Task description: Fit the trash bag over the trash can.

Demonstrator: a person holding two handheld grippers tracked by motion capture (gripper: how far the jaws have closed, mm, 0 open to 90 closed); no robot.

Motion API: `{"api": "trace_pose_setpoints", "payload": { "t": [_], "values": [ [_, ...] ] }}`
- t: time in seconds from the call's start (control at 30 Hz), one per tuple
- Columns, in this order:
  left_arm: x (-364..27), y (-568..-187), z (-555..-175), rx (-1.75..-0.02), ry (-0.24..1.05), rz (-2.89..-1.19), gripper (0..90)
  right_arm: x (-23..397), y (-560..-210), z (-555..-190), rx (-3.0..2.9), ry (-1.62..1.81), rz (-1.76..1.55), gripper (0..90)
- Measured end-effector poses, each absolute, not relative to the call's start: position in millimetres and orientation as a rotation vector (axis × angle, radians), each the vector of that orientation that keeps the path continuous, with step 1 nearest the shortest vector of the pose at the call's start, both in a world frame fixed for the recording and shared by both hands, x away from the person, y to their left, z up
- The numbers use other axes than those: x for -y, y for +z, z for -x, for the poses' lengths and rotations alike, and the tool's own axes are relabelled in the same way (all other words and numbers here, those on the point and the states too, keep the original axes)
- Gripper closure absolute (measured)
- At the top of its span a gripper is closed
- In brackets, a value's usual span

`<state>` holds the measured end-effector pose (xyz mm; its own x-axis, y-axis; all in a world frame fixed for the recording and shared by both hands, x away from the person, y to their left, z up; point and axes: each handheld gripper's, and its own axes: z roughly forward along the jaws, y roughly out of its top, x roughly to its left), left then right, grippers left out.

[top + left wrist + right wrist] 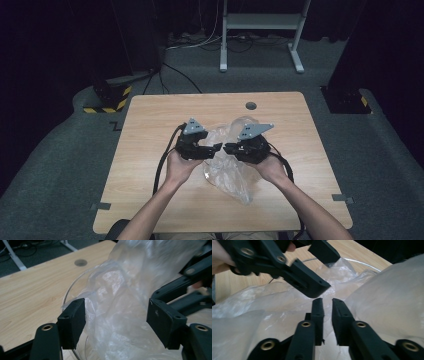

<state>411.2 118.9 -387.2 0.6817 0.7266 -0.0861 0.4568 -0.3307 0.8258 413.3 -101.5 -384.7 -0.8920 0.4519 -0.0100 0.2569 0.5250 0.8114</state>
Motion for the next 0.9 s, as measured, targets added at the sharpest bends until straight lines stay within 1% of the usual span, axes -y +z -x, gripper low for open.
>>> {"api": "trace_pose_setpoints", "payload": {
  "t": [0.17,0.3,0.43,0.63,0.73,0.83,0.9],
  "values": [
    [-114.3,-391.9,-420.6,-0.947,0.352,-2.02,32.3,115.1,-379.0,-407.9,-2.515,1.337,-0.643,65.1],
    [-110.1,-393.7,-425.3,-0.957,0.342,-2.039,33.6,130.8,-372.9,-404.7,-2.468,1.382,-0.698,58.6],
    [-105.5,-395.2,-427.4,-0.946,0.372,-2.067,33.4,147.3,-368.1,-402.2,-2.406,1.418,-0.753,54.5],
    [-102.9,-395.6,-428.3,-0.942,0.378,-2.072,34.0,163.9,-364.4,-401.7,-2.323,1.433,-0.848,53.2],
    [-102.7,-395.6,-428.2,-0.942,0.375,-2.071,33.9,163.8,-367.9,-403.7,-2.322,1.418,-0.873,53.4],
    [-103.5,-395.2,-428.2,-0.943,0.361,-2.066,33.2,160.3,-376.1,-409.9,-2.336,1.374,-0.913,56.9],
    [-103.8,-395.0,-427.8,-0.938,0.356,-2.06,32.7,159.6,-379.3,-412.6,-2.336,1.366,-0.92,61.5]
  ]
}}
